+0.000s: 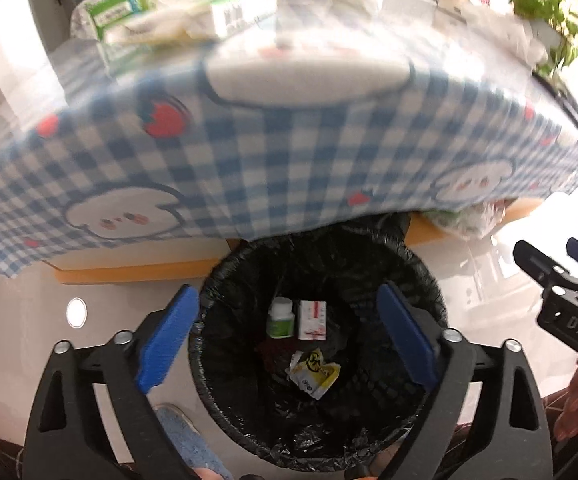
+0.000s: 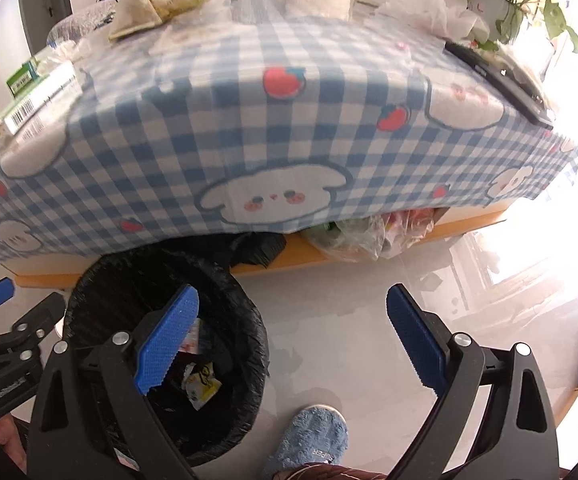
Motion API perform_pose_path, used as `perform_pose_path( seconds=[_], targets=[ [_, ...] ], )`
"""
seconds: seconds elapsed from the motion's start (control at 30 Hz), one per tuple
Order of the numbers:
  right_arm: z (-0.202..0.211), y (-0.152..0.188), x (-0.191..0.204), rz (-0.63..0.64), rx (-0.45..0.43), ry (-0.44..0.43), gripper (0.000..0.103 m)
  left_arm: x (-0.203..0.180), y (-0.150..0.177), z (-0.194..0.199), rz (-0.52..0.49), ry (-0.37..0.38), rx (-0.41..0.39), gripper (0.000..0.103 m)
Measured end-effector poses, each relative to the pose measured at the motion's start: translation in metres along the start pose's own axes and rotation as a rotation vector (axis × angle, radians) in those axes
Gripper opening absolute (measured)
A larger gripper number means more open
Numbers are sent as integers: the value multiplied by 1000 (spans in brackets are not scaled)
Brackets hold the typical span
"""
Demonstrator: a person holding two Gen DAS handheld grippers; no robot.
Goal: Collect trash
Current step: 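Raise both open tools back over the table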
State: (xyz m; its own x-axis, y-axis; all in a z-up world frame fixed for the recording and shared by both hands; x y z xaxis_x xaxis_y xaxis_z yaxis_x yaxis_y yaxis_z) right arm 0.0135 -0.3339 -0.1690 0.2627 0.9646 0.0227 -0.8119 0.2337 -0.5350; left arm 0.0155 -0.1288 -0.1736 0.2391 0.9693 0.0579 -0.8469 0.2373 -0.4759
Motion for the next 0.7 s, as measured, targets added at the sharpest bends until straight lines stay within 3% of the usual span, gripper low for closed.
perform_pose_path(
  seconds=[0.27, 0.7],
  targets=[
    [26, -8, 15, 20, -62, -65, 91, 21, -7, 47, 24, -21, -75, 97],
    [66, -23, 42, 82, -132, -112, 91, 54, -19, 85, 59, -61, -114, 97]
  ],
)
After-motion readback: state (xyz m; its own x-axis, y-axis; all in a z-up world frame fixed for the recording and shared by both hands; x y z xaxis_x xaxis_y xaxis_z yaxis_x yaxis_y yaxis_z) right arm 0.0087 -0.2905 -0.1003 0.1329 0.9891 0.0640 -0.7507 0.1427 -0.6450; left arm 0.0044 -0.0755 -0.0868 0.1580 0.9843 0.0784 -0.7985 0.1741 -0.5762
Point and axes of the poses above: each gripper's, at about its wrist camera, not at the fingertips, and z roughly against the way its jaws point, x to its left, y to its underside, the point moved 3 cm from there along -z, roughly the way its jaws point, and after that the axes turned 11 degrees about -z, right-handed, at the moved point
